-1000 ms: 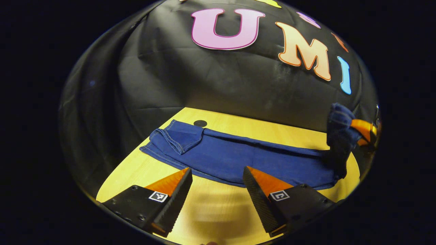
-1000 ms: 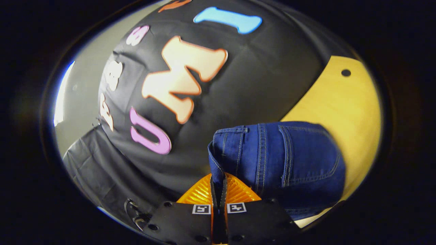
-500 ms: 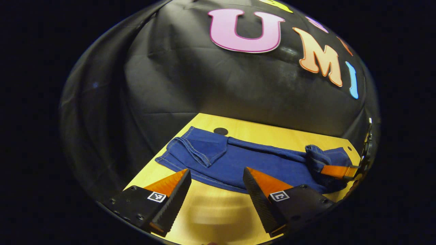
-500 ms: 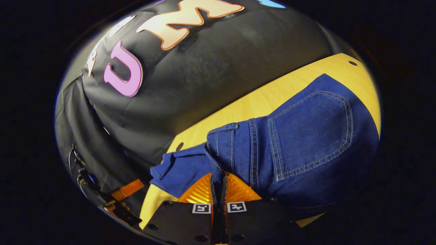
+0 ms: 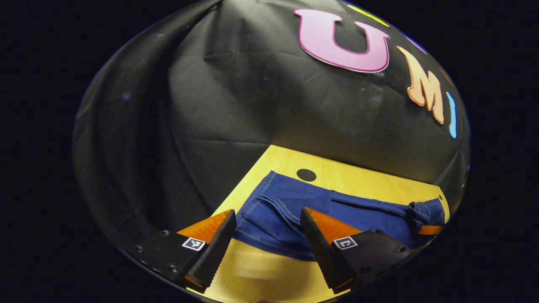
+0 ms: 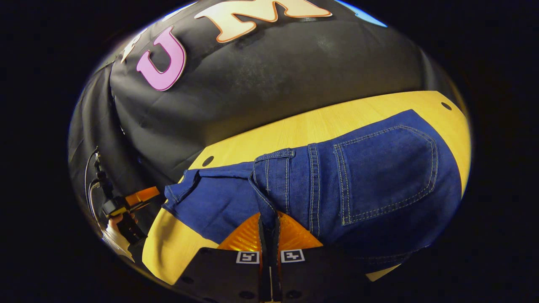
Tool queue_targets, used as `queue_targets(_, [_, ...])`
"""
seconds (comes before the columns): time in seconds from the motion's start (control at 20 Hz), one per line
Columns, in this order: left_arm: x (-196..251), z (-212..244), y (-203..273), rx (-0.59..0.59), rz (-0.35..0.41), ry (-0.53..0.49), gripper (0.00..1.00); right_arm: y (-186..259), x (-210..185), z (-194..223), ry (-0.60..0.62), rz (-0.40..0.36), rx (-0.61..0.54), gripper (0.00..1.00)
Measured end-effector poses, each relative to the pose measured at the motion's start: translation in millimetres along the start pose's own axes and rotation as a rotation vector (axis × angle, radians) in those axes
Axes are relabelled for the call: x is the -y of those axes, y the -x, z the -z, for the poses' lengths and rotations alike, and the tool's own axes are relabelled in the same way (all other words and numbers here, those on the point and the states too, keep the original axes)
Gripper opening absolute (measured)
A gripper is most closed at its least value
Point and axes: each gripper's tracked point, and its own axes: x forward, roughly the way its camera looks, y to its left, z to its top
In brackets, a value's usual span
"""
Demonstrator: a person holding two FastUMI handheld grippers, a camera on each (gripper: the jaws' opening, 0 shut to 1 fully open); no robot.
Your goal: Grasp the waist and the cuffs of the jeans and fold them to make the two legs overlap; first hold the waist and fold one-third of the jeans toward the cuffs, then hold the cuffs and fold the remaining one-third in the same direction to finish folding.
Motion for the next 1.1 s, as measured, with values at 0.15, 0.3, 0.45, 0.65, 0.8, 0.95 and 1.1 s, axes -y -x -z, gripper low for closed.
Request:
queue_targets(0.15, [-1.8, 17.6, -11.3, -0.047, 0.014, -0.017, 0.94, -1.0, -8.1, -0.8, -0.011, -0.03, -0.009, 0.23])
queue_targets(0.3, [-1.7, 25.5, -19.9, -0.071, 0.014, -0.014, 0.94, 6.9, -31.9, -1.7, -0.027, -0.104, 0.001, 0.62])
queue_targets(0.45, [-4.7, 29.9, -21.9, -0.072, 0.014, -0.032, 0.94, 17.9, -31.1, -6.3, -0.043, -0.091, -0.009, 0.85])
queue_targets(0.65, [-1.4, 35.3, -22.7, -0.106, 0.032, -0.067, 0.93, 52.3, -16.4, -54.7, -0.053, -0.041, 0.099, 0.97])
queue_targets(0.8, [1.7, 32.3, -20.9, -0.109, 0.054, -0.074, 0.93, 82.3, 16.1, -90.5, -0.083, 0.044, 0.194, 0.97])
queue_targets(0.95, [4.4, 33.1, -20.8, -0.144, 0.087, -0.125, 0.88, 110.7, 44.5, -115.4, -0.161, 0.103, 0.264, 0.97])
queue_targets(1.1, [18.7, 26.1, -21.4, -0.139, 0.146, -0.093, 0.54, 137.2, 55.4, -132.2, -0.19, 0.122, 0.32, 0.97])
